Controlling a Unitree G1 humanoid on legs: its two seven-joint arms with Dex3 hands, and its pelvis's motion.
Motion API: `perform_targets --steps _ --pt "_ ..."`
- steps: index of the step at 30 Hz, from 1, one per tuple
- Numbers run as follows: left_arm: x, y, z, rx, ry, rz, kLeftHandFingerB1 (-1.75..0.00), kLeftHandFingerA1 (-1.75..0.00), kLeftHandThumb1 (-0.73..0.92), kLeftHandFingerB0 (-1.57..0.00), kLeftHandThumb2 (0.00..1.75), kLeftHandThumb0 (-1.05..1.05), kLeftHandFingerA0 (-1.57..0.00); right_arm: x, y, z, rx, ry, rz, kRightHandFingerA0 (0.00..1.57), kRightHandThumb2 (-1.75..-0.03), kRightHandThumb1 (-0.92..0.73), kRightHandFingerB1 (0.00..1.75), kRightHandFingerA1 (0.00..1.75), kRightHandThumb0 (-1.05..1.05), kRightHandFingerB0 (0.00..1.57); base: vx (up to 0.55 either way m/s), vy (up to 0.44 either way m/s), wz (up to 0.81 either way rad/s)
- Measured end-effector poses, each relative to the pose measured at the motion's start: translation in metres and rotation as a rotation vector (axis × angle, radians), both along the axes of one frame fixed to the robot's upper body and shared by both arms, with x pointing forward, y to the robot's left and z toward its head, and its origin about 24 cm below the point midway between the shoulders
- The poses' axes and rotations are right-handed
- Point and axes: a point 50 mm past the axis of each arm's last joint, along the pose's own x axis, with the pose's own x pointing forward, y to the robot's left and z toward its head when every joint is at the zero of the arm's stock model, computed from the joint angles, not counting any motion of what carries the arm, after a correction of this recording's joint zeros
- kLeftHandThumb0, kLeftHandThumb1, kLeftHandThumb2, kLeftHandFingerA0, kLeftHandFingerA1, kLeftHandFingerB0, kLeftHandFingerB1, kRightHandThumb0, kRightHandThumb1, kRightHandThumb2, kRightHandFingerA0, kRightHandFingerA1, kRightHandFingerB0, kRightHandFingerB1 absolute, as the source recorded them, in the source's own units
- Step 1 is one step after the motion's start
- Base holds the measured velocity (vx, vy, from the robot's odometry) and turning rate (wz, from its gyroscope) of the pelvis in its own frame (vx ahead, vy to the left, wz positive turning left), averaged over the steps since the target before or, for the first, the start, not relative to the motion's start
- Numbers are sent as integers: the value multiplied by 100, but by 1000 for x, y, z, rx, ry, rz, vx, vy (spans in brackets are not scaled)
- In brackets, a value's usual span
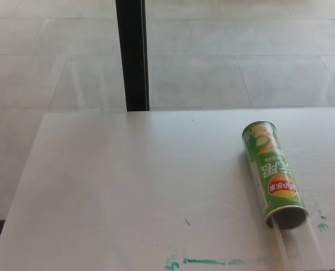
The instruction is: Use the right hand as a fist to push the chips tray inside its container kept in the middle of the desk
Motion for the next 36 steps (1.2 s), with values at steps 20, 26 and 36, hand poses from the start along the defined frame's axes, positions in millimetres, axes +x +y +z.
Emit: perform_targets --steps 20,26,36 --pt "2 0 0 -14 -27 17 -97 -123 58 -47 134 -76 -83 47 -46 89 -165 -646 -320 79 -64 -81 48 72 -49 53 0 0 0" --pt "2 0 -1 -15 -27 17 -95 -121 57 -40 133 -79 -74 75 -33 120 -193 -817 -217 76 -62 -77 53 97 -50 63 0 0 0" --pt "2 -1 -1 -16 -24 13 -105 -128 56 -55 135 -76 -86 104 9 160 -203 -1016 3 73 -64 -80 61 108 -59 49 0 0 0"
